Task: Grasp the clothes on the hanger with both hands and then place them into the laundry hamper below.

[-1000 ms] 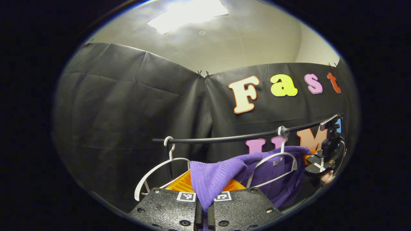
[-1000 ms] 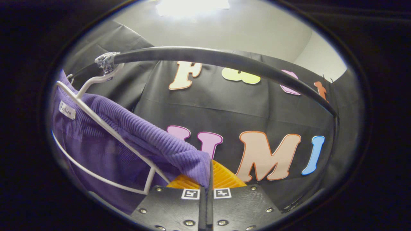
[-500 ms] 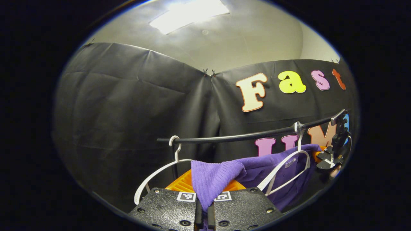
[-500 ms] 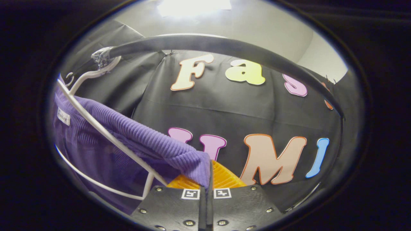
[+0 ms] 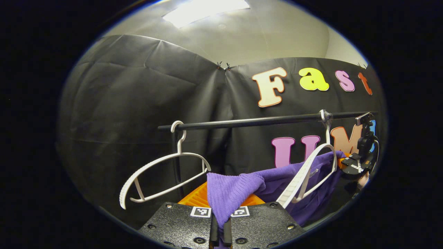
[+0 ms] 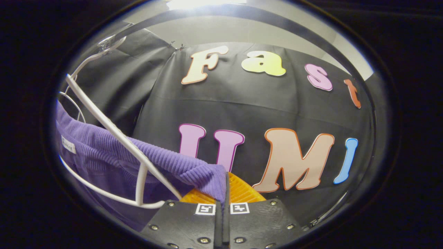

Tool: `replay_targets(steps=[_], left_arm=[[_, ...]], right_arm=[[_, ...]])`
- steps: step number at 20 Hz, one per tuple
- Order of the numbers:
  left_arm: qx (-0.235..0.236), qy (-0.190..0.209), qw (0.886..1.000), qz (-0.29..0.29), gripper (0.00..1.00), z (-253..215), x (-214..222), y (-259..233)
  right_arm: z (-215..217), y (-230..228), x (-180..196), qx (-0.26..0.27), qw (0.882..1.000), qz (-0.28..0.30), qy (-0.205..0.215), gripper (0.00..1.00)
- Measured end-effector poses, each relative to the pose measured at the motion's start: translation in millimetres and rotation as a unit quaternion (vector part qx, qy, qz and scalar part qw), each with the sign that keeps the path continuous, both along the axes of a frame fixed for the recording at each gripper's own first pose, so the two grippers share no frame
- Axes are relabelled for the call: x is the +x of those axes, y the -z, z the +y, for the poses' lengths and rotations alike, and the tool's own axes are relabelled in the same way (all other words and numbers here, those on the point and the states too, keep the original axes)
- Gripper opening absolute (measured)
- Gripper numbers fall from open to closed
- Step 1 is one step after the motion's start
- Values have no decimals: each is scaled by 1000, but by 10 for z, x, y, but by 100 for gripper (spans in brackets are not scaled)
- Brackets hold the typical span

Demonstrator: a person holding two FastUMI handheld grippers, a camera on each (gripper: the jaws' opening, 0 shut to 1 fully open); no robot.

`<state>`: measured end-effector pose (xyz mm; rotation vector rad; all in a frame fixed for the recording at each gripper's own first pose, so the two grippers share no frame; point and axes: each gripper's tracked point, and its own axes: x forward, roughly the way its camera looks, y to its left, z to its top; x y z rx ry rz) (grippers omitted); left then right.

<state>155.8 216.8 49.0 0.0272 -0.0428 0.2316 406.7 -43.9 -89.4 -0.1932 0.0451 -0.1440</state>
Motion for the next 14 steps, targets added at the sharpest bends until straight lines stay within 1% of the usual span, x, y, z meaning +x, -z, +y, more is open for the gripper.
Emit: replay_targets(steps=[5,14], left_arm=[[-17,7,1000,15,8,-6,11,221],[-29,10,998,56,8,-21,-25,668]], right_arm=[[-53,255,21,3,1000,26,3,2],[-56,598,-228,2,997,70,14,2]])
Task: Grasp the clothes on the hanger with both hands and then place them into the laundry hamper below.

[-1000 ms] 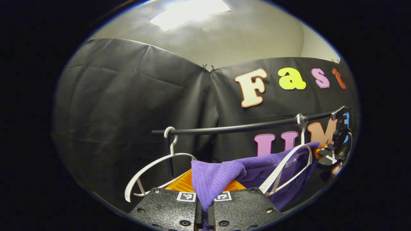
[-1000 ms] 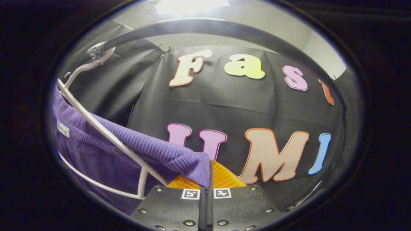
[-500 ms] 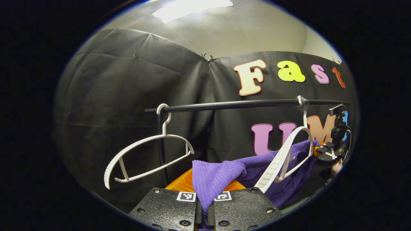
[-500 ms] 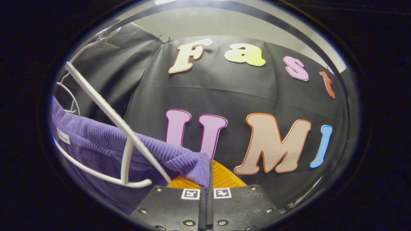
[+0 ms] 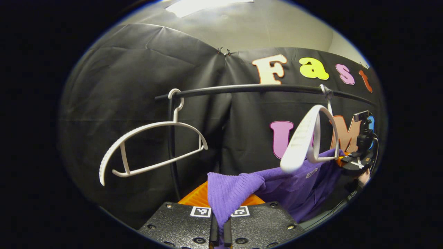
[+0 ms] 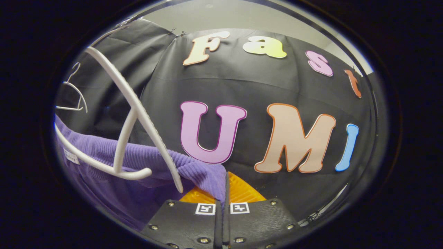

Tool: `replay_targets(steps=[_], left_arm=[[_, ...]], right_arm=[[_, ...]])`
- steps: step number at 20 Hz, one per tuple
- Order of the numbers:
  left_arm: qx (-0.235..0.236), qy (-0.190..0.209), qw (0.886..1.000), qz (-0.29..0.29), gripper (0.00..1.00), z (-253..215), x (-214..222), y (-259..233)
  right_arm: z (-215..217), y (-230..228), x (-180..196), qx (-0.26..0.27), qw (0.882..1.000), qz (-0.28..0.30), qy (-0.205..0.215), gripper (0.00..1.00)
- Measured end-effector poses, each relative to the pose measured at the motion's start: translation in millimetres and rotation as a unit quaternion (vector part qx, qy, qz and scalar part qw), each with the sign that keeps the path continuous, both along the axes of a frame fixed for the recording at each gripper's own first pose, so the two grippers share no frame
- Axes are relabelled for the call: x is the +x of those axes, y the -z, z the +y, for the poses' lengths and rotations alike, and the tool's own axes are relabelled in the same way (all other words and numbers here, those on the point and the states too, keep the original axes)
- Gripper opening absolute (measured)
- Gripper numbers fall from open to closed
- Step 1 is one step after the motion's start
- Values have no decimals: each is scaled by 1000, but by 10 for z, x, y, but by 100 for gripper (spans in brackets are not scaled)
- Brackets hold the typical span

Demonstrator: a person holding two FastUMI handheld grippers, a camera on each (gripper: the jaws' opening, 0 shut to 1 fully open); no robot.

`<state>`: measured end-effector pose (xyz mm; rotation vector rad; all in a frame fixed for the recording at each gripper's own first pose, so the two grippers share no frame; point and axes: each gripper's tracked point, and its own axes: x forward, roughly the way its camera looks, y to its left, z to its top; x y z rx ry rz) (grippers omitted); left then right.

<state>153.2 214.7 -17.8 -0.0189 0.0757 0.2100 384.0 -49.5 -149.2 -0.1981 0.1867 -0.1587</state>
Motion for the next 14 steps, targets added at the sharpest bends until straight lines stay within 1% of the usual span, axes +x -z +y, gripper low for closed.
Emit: replay_targets(steps=[5,9,14], left_arm=[[5,3,1000,16,8,-54,-44,152],[6,9,1000,28,8,-118,-78,259],[9,16,999,40,8,-222,-136,388]], right_arm=[[-29,119,-150,-10,1000,14,4,1],[-62,265,-272,-2,999,34,9,1],[-1,401,-463,-4,999,51,1,1]])
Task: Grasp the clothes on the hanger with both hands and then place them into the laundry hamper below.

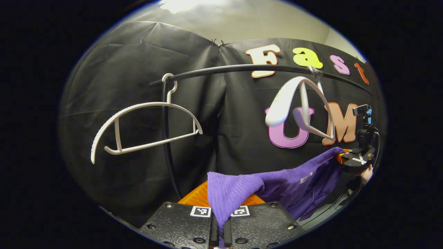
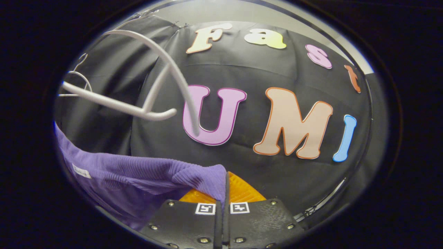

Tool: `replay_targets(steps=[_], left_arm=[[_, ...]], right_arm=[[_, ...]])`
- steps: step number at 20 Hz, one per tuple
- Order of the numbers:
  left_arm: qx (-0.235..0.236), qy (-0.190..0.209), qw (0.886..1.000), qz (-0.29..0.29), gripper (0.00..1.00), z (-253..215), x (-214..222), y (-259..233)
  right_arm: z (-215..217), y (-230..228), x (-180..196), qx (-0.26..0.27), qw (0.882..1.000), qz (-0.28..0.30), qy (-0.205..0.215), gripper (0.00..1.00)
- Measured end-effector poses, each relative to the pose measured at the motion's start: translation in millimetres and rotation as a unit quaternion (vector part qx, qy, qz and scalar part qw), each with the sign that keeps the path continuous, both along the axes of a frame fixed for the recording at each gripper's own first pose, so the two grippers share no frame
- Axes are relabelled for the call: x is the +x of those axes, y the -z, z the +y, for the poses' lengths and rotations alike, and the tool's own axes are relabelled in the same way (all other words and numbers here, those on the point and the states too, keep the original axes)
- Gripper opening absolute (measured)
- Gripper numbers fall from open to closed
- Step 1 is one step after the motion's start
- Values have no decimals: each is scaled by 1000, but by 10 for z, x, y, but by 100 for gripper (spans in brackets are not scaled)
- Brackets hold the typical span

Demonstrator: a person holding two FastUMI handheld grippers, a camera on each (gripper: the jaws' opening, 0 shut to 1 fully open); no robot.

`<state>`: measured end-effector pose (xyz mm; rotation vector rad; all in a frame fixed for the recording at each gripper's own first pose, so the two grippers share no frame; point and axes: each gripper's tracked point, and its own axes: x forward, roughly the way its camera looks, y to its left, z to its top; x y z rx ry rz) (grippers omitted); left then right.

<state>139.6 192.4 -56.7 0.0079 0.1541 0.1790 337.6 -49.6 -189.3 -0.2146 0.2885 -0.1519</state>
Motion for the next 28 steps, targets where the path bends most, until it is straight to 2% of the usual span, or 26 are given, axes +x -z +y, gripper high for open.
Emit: replay_targets(steps=[8,19,28], left_arm=[[11,32,999,12,8,-298,-37,142],[14,95,995,31,9,-864,39,453],[-4,139,987,79,8,-1287,262,1097]], right_arm=[[406,24,-304,4,999,12,-42,1],[1051,184,-678,21,993,37,-113,1],[1293,646,-901,27,984,91,-152,1]])
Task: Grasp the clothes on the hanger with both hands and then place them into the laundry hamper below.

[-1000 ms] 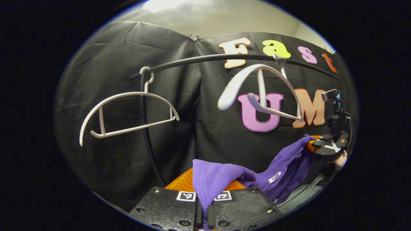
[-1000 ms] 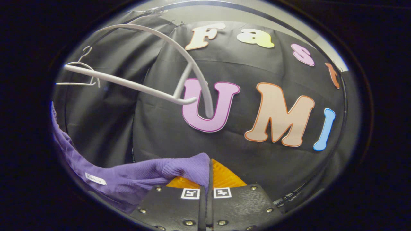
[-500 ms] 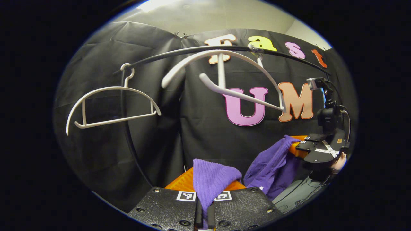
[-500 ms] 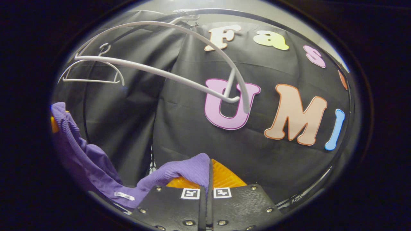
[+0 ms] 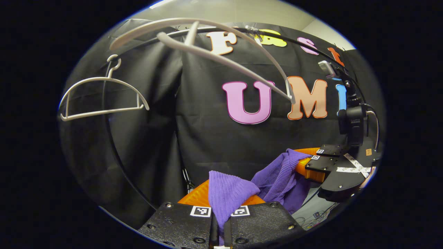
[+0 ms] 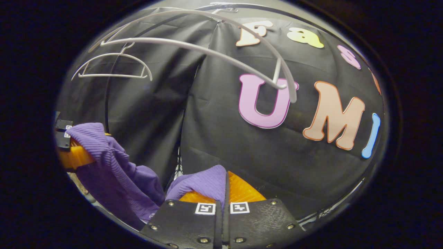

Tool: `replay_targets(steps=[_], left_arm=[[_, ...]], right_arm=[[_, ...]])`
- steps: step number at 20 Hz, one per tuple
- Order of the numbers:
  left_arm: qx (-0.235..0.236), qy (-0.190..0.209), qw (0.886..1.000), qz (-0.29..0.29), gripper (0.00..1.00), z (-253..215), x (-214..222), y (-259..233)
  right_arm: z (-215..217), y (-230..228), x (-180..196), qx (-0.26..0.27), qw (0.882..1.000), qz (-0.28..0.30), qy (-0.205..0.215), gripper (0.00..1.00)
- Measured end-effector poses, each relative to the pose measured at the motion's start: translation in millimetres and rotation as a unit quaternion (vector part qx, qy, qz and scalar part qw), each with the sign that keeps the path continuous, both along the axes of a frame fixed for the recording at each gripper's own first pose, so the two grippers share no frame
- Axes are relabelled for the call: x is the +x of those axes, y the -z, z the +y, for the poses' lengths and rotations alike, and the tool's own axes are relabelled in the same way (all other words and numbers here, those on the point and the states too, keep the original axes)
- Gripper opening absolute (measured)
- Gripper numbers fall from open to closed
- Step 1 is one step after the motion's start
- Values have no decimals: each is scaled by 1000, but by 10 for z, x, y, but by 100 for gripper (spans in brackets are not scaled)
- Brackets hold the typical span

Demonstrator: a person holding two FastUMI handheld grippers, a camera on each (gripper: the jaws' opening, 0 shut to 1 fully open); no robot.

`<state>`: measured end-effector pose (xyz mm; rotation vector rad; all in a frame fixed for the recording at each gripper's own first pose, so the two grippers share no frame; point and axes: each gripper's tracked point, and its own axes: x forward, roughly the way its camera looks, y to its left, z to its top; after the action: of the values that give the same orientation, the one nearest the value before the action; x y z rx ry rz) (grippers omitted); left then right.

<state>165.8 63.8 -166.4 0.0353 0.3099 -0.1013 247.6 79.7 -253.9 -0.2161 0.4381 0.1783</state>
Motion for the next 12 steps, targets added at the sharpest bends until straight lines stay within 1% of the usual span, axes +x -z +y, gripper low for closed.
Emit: replay_targets(steps=[6,9,10,12], left_arm=[[-3,23,998,60,8,-176,110,600],[-20,27,994,100,8,-208,98,896],[-27,27,993,112,6,-240,82,984],[-38,28,990,135,8,-243,52,1189]], right_arm=[[20,535,-181,-19,998,53,-17,1],[-8,812,-267,-27,996,83,-20,1],[-12,890,-291,-28,995,94,-20,1],[-42,1114,-384,-29,993,116,-19,1]])
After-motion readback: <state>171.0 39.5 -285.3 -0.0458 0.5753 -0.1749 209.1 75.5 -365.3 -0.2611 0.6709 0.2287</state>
